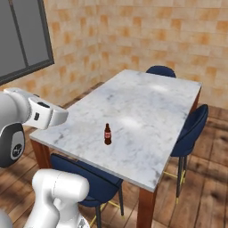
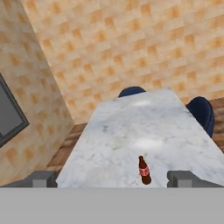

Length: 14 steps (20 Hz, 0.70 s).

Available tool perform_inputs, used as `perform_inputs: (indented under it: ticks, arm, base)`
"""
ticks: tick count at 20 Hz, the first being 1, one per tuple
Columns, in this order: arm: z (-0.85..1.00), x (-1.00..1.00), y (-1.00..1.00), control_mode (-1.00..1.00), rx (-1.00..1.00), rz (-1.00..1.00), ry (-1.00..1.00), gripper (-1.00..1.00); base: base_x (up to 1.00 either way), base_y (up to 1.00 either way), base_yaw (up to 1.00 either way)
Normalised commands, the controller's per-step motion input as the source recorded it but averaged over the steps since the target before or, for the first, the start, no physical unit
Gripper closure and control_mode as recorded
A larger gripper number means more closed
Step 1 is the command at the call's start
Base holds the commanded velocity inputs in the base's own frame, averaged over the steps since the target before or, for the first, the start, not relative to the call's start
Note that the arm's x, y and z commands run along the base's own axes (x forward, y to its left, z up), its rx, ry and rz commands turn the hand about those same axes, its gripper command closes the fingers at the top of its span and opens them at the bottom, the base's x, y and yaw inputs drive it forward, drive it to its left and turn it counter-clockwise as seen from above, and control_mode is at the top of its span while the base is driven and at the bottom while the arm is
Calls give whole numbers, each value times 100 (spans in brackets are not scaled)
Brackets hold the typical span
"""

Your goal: Place the large bottle from the dining counter next to the other large bottle outside the sink, and place the small bottle from the dining counter next to the other small bottle inside the sink.

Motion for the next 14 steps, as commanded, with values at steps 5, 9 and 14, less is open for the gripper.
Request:
perform_inputs:
  ticks: [5,9,14]
  arm:
    - [0,0,0,100,0,0,0,-100]
    - [0,16,0,-100,0,0,5,-100]
    - [6,13,0,-100,0,0,6,-100]
  base:
    - [67,8,-4]
    - [22,0,0]
    - [0,0,0]
